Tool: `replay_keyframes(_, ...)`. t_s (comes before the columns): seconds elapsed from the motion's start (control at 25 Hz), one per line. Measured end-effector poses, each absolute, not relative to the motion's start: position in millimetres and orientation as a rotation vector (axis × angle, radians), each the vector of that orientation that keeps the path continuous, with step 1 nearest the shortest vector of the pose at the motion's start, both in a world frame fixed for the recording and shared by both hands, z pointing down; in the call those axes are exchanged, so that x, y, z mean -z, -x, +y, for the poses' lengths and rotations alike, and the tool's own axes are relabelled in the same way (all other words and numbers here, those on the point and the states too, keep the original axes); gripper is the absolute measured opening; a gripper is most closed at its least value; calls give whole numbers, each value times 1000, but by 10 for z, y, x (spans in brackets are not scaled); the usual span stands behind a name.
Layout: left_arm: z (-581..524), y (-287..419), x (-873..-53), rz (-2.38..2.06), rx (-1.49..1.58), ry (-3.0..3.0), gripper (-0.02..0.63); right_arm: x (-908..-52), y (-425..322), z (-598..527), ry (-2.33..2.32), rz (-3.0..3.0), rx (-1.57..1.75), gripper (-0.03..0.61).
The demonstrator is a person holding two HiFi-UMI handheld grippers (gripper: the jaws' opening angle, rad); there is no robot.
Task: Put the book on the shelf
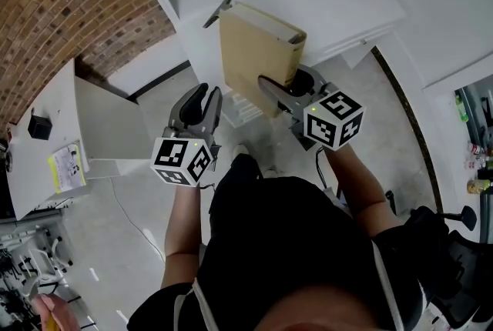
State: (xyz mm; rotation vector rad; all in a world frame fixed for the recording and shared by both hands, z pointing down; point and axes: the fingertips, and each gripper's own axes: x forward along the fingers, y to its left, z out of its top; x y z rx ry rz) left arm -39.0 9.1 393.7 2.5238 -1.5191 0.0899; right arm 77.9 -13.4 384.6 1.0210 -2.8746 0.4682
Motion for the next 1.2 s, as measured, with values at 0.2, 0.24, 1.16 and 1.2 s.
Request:
replay_keyframes(0.2,-157,482,-3964,-1483,-94,-2527,97,-3845,-665,-330,-1027,-2866,-492,213)
replay_keyframes(0.24,-212,492,-3961,-1478,-88,-2528,97,-3834,-653,-374,-1031,-2864,-490,213)
replay_keyframes(1.16,-1245,1194,-3922,-1389,-63,-2572,97,-3709,10,-1427,-1129,-2818,-460,213)
replay_keyframes(1.2,-1269,1236,-3924,-1385,-63,-2572,97,-3708,57,-1452,-1129,-2820,-470,213)
